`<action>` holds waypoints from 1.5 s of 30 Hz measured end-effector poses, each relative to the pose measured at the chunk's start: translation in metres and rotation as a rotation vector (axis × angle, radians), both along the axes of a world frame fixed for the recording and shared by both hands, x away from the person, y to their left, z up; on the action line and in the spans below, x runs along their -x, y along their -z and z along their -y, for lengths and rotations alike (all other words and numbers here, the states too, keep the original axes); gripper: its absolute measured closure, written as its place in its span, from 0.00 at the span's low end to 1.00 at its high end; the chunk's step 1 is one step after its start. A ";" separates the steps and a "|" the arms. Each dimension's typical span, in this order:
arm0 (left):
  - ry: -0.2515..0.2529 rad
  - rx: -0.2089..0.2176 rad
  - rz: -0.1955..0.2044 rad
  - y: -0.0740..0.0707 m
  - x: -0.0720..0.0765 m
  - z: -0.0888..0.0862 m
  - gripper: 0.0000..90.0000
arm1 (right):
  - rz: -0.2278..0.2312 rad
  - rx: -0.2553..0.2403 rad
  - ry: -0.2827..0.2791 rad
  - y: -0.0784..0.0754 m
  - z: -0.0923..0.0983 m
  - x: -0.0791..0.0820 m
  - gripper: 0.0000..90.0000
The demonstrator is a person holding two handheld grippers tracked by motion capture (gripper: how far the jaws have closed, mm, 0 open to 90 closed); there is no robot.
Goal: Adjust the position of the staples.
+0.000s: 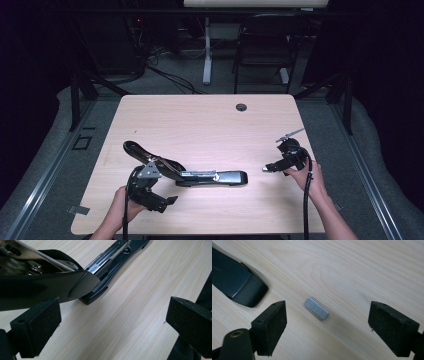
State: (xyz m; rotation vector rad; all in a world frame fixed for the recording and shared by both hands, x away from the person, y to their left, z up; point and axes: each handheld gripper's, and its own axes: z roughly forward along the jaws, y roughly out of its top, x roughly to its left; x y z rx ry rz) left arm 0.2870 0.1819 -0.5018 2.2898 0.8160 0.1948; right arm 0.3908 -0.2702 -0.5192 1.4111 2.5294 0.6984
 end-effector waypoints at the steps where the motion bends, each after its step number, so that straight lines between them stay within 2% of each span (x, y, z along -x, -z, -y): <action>1: 0.002 0.000 -0.001 0.000 0.002 0.000 0.00 | -0.003 0.014 -0.022 -0.001 -0.001 -0.001 0.20; 4: 0.005 -0.019 -0.010 0.002 0.006 -0.005 0.00 | 0.033 0.024 -0.052 -0.001 -0.006 -0.003 0.26; 7: -0.009 -0.016 -0.015 0.003 0.006 -0.010 0.00 | 0.030 0.041 -0.084 -0.001 -0.009 -0.006 0.28; 10: -0.033 -0.007 0.001 0.001 0.007 -0.016 0.00 | 0.028 0.047 -0.104 0.003 -0.015 -0.010 0.31; 11: -0.036 -0.003 -0.004 0.001 0.007 -0.018 0.00 | 0.028 0.050 -0.111 0.004 -0.016 -0.011 0.33; 12: -0.039 -0.004 -0.007 0.001 0.007 -0.020 0.00 | 0.020 0.076 -0.145 0.004 -0.018 -0.012 0.37; 13: -0.043 -0.005 -0.007 0.001 0.007 -0.021 0.00 | 0.010 0.072 -0.165 0.005 -0.020 -0.013 0.41; 14: -0.047 -0.002 -0.012 0.002 0.007 -0.022 0.00 | 0.001 0.105 -0.199 0.006 -0.023 -0.014 0.47; 18: -0.036 -0.018 -0.021 0.003 0.007 -0.020 0.00 | -0.006 0.098 -0.251 0.009 -0.027 -0.016 0.56; 19: -0.036 -0.018 -0.021 0.003 0.007 -0.020 0.00 | -0.012 0.109 -0.262 0.009 -0.028 -0.016 0.58; 20: -0.023 -0.043 -0.023 0.004 0.006 -0.019 0.00 | -0.017 0.085 -0.255 0.011 -0.029 -0.016 0.60; 22: -0.021 -0.053 -0.028 0.005 0.006 -0.020 0.00 | -0.027 0.127 -0.275 0.012 -0.029 -0.017 0.63; 23: -0.021 -0.053 -0.028 0.005 0.006 -0.020 0.00 | -0.026 0.115 -0.273 0.013 -0.030 -0.016 0.63; 25: -0.026 -0.043 -0.026 0.004 0.006 -0.020 0.00 | -0.031 0.130 -0.272 0.014 -0.030 -0.017 0.64; 27: -0.028 -0.046 -0.035 0.004 0.005 -0.021 0.00 | -0.030 0.120 -0.271 0.015 -0.030 -0.016 0.66; 28: -0.028 -0.050 -0.034 0.004 0.004 -0.022 0.00 | -0.019 0.136 -0.273 0.015 -0.031 -0.016 0.68; 30: -0.033 -0.054 -0.036 0.004 0.004 -0.023 0.00 | -0.021 0.134 -0.281 0.016 -0.032 -0.015 0.71; 32: -0.034 -0.053 -0.041 0.004 0.003 -0.024 0.00 | -0.028 0.155 -0.291 0.018 -0.033 -0.015 0.73; 33: -0.039 -0.054 -0.039 0.004 0.002 -0.025 0.00 | -0.009 0.127 -0.261 0.024 -0.035 -0.013 0.74; 34: -0.038 -0.053 -0.039 0.004 0.002 -0.026 0.00 | -0.027 0.152 -0.285 0.023 -0.034 -0.014 0.74; 40: -0.035 -0.058 -0.039 0.004 0.002 -0.025 0.00 | -0.027 0.174 -0.296 0.022 -0.035 -0.014 0.85; 41: -0.036 -0.060 -0.037 0.004 0.002 -0.025 0.00 | 0.003 0.127 -0.251 0.026 -0.037 -0.011 0.86; 42: -0.039 -0.057 -0.037 0.005 0.002 -0.025 0.00 | -0.019 0.162 -0.279 0.024 -0.036 -0.013 0.86; 45: -0.041 -0.055 -0.035 0.004 0.002 -0.026 0.00 | -0.022 0.170 -0.274 0.024 -0.035 -0.013 0.86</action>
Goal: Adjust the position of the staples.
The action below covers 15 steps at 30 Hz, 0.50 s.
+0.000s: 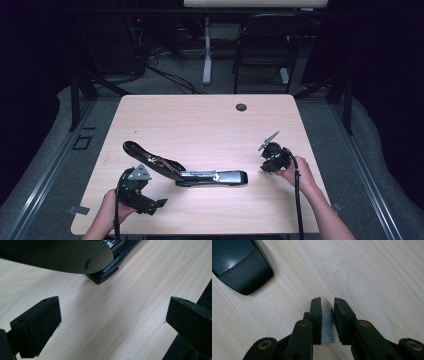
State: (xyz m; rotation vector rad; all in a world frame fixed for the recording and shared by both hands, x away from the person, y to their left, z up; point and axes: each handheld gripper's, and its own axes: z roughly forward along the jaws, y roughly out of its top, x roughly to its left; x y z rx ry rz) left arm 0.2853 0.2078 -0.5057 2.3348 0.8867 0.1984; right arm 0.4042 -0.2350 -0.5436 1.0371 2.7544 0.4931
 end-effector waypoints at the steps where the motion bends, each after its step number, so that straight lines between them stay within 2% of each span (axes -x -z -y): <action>1: 0.000 0.000 0.000 0.000 0.000 0.000 0.00 | -0.004 0.004 -0.001 0.000 0.000 0.000 0.86; 2: 0.001 0.000 0.000 0.000 0.000 0.000 0.00 | -0.003 -0.013 0.011 0.001 0.000 0.000 0.86; 4: 0.002 -0.002 -0.001 0.000 0.000 0.000 0.00 | -0.008 0.007 0.011 0.000 0.001 -0.001 0.86; 6: 0.002 -0.002 -0.001 0.000 0.000 0.000 0.00 | -0.011 -0.005 0.025 0.000 0.001 -0.001 0.86; 7: 0.003 -0.001 -0.002 0.000 -0.001 0.000 0.00 | -0.017 0.012 0.028 -0.001 0.001 -0.001 0.86; 12: 0.002 -0.001 -0.003 0.000 -0.001 0.000 0.00 | -0.021 0.010 0.067 0.000 -0.001 -0.002 0.86; 15: 0.003 -0.005 -0.004 0.000 -0.001 0.000 0.00 | -0.038 0.023 0.072 -0.001 -0.003 -0.002 0.86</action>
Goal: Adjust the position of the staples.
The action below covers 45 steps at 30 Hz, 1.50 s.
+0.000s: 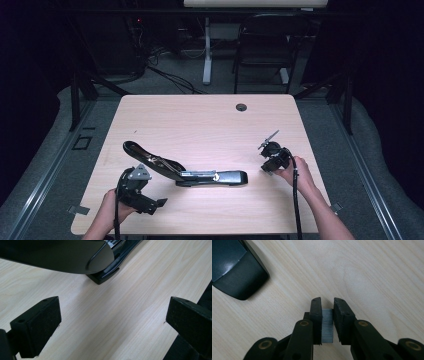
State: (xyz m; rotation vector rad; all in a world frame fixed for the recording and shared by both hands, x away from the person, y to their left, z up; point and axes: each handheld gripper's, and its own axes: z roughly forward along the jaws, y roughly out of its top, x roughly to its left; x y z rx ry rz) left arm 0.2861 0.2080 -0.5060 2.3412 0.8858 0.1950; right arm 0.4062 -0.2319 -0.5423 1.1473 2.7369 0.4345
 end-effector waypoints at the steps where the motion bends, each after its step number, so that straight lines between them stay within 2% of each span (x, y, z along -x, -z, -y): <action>1: 0.000 0.000 0.000 0.000 0.000 0.000 0.00 | -0.004 0.001 0.003 0.000 -0.001 0.000 0.85; 6: 0.001 -0.002 -0.001 0.000 0.000 0.000 0.00 | -0.010 -0.016 0.011 -0.003 -0.001 0.000 0.80; 18: 0.000 0.003 -0.010 0.001 -0.001 0.000 0.00 | -0.033 0.016 0.022 -0.008 0.001 -0.001 0.82; 21: 0.000 0.003 -0.012 0.001 -0.001 0.000 0.00 | -0.036 0.007 0.022 -0.008 0.002 -0.001 0.82; 22: -0.001 0.006 -0.010 0.001 0.000 0.000 0.00 | -0.057 0.004 0.014 -0.008 0.002 -0.002 0.82; 23: -0.002 0.006 -0.010 0.001 0.000 0.000 0.00 | -0.026 -0.053 0.064 -0.002 0.000 0.001 0.82; 25: -0.002 0.002 -0.013 0.001 0.000 0.000 0.00 | -0.032 -0.057 0.067 -0.001 0.000 0.001 0.83; 26: 0.000 0.000 -0.013 0.001 -0.001 0.000 0.00 | -0.060 -0.007 0.031 -0.005 0.002 -0.002 0.83; 27: 0.002 0.003 -0.015 0.001 -0.001 0.000 0.00 | -0.059 0.000 0.033 -0.005 0.001 -0.002 0.85; 28: 0.004 0.000 -0.016 0.002 -0.001 0.000 0.00 | -0.081 0.023 0.010 -0.006 0.001 -0.003 0.85; 29: 0.007 -0.003 -0.017 0.002 -0.001 0.000 0.00 | -0.084 0.040 0.003 -0.007 0.001 -0.003 0.85; 30: 0.009 -0.002 -0.020 0.002 -0.001 0.000 0.00 | -0.049 -0.036 0.059 -0.001 -0.001 0.001 0.85; 31: 0.007 0.000 -0.021 0.002 -0.001 0.001 0.00 | -0.052 -0.035 0.066 -0.001 -0.002 0.001 0.85; 33: 0.009 -0.001 -0.020 0.002 -0.001 0.001 0.00 | -0.051 -0.031 0.064 -0.001 -0.002 0.001 0.85; 34: 0.010 -0.001 -0.021 0.002 -0.001 0.001 0.00 | -0.081 0.022 0.026 -0.005 -0.001 -0.002 0.85; 36: 0.010 -0.004 -0.023 0.002 -0.001 0.001 0.00 | -0.085 0.019 0.025 -0.005 -0.001 -0.002 0.85; 37: 0.009 -0.003 -0.024 0.002 -0.001 0.001 0.00 | -0.102 0.050 0.009 -0.006 0.000 -0.003 0.85; 42: 0.018 -0.007 -0.027 0.003 -0.001 0.001 0.00 | -0.104 0.043 0.016 -0.004 0.000 -0.003 0.85; 43: 0.018 -0.008 -0.028 0.003 -0.001 0.001 0.00 | -0.084 0.017 0.044 -0.001 -0.001 -0.001 0.86; 44: 0.018 -0.008 -0.028 0.003 -0.001 0.001 0.00 | -0.084 0.017 0.044 -0.001 -0.001 -0.001 0.86; 45: 0.019 -0.010 -0.028 0.003 -0.001 0.002 0.00 | -0.105 0.051 0.018 -0.003 0.000 -0.003 0.86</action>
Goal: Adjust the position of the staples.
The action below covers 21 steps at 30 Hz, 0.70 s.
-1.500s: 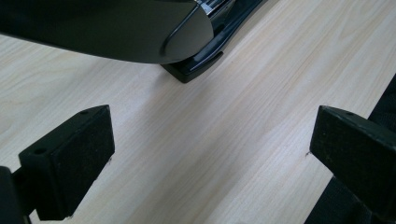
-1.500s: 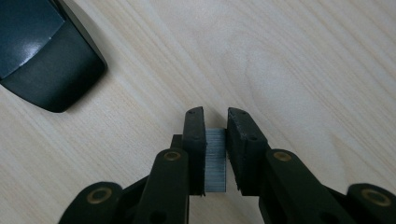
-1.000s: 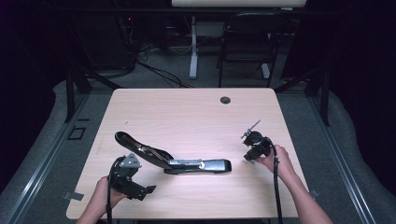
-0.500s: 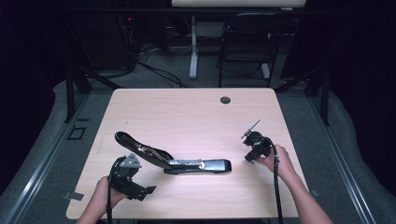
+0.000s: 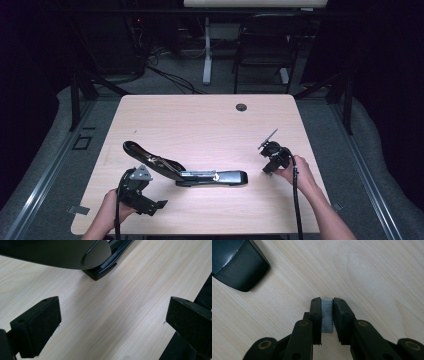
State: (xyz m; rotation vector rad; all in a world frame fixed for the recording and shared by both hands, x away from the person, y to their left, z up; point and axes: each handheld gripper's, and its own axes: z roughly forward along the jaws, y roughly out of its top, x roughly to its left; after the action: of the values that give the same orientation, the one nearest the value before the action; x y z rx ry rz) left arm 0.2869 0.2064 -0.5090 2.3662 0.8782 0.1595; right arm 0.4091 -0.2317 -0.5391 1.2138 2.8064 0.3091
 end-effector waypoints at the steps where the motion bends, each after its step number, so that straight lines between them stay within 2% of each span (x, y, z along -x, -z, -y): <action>1: 0.000 0.000 0.000 0.000 0.000 0.000 0.00 | -0.005 0.018 -0.015 -0.001 0.000 -0.001 0.86; 2: 0.000 0.000 0.000 0.000 0.000 0.000 0.00 | -0.005 0.018 -0.015 -0.001 0.000 -0.001 0.86; 3: 0.000 -0.001 0.001 0.000 0.000 0.000 0.00 | 0.010 -0.010 0.010 0.001 -0.001 0.001 0.87; 15: 0.011 -0.006 -0.004 0.000 -0.001 0.000 0.00 | 0.019 -0.002 0.010 0.001 -0.002 0.002 0.87; 18: 0.012 -0.010 -0.004 0.000 -0.001 0.001 0.00 | 0.029 0.000 0.011 -0.002 -0.001 0.003 0.87; 19: 0.013 -0.010 -0.004 0.001 -0.001 0.001 0.00 | 0.029 0.002 -0.005 -0.006 0.000 0.003 0.87; 20: 0.013 -0.010 -0.004 0.001 -0.001 0.001 0.00 | 0.035 -0.021 0.006 -0.006 -0.001 0.004 0.87; 21: 0.013 -0.011 -0.005 0.001 -0.001 0.001 0.00 | 0.035 -0.021 0.006 -0.006 -0.001 0.004 0.87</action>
State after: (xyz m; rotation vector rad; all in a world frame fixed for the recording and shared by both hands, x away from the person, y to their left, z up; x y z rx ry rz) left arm 0.2879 0.2055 -0.5097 2.3825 0.8663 0.1534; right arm 0.4053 -0.2310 -0.5335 1.2083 2.7764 0.3576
